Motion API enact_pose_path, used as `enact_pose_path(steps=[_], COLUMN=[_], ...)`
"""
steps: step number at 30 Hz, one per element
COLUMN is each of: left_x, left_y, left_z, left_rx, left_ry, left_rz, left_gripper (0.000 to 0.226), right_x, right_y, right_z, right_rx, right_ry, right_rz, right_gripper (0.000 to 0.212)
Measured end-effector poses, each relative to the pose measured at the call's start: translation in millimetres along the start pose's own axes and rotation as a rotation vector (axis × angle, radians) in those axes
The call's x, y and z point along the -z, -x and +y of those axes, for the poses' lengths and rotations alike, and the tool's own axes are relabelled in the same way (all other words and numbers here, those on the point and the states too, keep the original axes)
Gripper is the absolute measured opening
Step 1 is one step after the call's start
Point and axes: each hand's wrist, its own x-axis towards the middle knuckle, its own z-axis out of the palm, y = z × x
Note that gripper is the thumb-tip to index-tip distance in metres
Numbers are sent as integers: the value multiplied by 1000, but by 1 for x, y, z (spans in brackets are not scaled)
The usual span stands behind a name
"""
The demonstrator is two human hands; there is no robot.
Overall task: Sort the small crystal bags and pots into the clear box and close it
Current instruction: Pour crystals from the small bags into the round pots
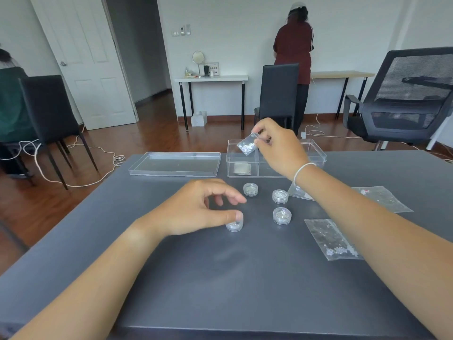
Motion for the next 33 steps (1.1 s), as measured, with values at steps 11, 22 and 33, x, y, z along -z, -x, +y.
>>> enact_pose_path(steps=[11,22,33], left_x=[-3,-5,-7], left_y=[1,0,-1], left_z=[-1,-2,-4], left_rx=[41,61,47], left_ry=[-103,-128,-118], left_rz=[-116,-140,-145], left_gripper=[29,25,26], right_x=[-14,-22,-24], right_y=[-23,-26,-29], right_z=[-1,4,11], right_rx=[-55,-89,-53], right_ry=[-42,107,254], right_rz=[52,-208,-279], right_gripper=[15,27,31])
